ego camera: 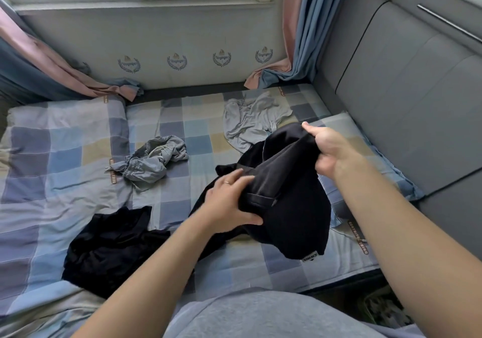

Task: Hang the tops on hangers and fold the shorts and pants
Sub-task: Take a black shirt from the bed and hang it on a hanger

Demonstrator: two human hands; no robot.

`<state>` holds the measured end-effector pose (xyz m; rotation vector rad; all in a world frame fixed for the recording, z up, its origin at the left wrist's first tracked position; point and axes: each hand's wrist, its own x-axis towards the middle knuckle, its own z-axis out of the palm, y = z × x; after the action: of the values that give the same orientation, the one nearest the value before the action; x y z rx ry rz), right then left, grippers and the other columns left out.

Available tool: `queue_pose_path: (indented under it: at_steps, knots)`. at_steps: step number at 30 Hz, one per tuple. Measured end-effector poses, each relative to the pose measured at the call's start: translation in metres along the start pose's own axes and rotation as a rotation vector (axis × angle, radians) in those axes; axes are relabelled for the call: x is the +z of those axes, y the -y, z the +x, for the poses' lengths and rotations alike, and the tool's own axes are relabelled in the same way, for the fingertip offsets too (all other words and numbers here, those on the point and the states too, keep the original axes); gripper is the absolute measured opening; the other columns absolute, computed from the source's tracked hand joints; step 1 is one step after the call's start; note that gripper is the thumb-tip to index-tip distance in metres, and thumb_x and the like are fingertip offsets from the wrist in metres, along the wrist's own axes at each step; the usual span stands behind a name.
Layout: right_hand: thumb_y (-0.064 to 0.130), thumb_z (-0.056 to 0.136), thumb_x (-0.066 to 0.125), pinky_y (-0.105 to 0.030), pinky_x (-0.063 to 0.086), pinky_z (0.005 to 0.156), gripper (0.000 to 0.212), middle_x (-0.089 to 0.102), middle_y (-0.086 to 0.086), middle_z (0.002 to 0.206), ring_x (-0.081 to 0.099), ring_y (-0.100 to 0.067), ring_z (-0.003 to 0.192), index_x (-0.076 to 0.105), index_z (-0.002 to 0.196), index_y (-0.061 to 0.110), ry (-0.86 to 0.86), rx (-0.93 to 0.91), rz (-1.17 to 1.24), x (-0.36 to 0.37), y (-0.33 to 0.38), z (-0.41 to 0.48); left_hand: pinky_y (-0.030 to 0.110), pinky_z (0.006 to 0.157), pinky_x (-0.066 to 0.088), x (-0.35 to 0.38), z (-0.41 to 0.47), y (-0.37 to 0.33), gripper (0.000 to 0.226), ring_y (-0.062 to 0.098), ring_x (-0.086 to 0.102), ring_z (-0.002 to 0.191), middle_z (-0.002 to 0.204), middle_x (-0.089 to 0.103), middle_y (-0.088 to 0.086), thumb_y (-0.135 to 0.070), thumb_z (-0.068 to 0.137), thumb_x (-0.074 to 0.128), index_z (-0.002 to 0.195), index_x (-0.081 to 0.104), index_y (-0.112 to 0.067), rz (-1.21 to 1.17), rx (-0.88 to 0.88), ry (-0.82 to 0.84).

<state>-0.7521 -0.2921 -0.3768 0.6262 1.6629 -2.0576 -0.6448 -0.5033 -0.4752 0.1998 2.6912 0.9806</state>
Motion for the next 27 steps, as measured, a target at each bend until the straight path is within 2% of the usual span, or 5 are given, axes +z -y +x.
queue_pose_path:
  at_steps: [3, 7, 14, 17, 27]
  knots:
    - [0.032, 0.105, 0.05, -0.038, 0.057, 0.075, 0.036, 0.071, -0.016, 0.098, 0.07, -0.028, 0.089, 0.067, 0.111, 0.001, -0.008, -0.018, 0.011, -0.001, 0.011, -0.001, 0.04, 0.091, 0.047, 0.017, 0.008, -0.013, 0.02, 0.029, 0.058, 0.113, 0.112, 0.068, -0.003, -0.025, 0.086, 0.061, 0.105, 0.066, -0.025, -0.238, -0.014, -0.188]
    - [0.032, 0.104, 0.052, -0.041, 0.056, 0.087, 0.04, 0.068, -0.017, 0.118, 0.066, -0.031, 0.108, 0.062, 0.129, 0.002, -0.127, -0.041, 0.007, -0.02, 0.016, 0.005, 0.04, 0.065, 0.041, -0.011, 0.015, -0.011, 0.017, 0.021, 0.053, 0.07, 0.071, 0.06, 0.005, -0.007, 0.073, 0.041, 0.079, 0.057, -0.008, -0.619, -0.141, -0.393]
    - [0.022, 0.101, 0.057, -0.046, 0.058, 0.087, 0.024, 0.07, -0.017, 0.111, 0.069, -0.032, 0.102, 0.067, 0.116, 0.006, -0.224, -0.029, -0.105, -0.04, -0.008, 0.014, 0.038, 0.07, 0.039, -0.062, 0.022, -0.028, 0.018, 0.024, 0.051, 0.076, 0.081, 0.057, 0.013, 0.002, 0.09, 0.043, 0.091, 0.06, 0.006, -0.766, -0.225, -0.435]
    - [0.015, 0.1, 0.058, -0.046, 0.056, 0.092, 0.01, 0.069, -0.014, 0.106, 0.067, -0.029, 0.097, 0.067, 0.101, 0.013, -0.232, -0.056, -0.144, -0.041, -0.018, 0.018, 0.033, 0.066, 0.056, -0.071, 0.021, -0.039, 0.039, 0.021, 0.068, 0.072, 0.08, 0.073, 0.008, 0.003, 0.092, 0.041, 0.082, 0.076, -0.012, -0.86, -0.249, -0.392]
    - [0.011, 0.103, 0.048, -0.029, 0.049, 0.061, 0.024, 0.065, -0.005, 0.092, 0.06, -0.018, 0.083, 0.069, 0.096, 0.019, -0.048, -0.097, -0.229, -0.021, -0.018, 0.011, 0.036, 0.065, 0.059, -0.103, 0.016, -0.023, 0.04, 0.022, 0.07, 0.081, 0.084, 0.075, 0.002, -0.004, 0.094, 0.043, 0.082, 0.073, -0.027, -0.826, -0.319, -0.587]
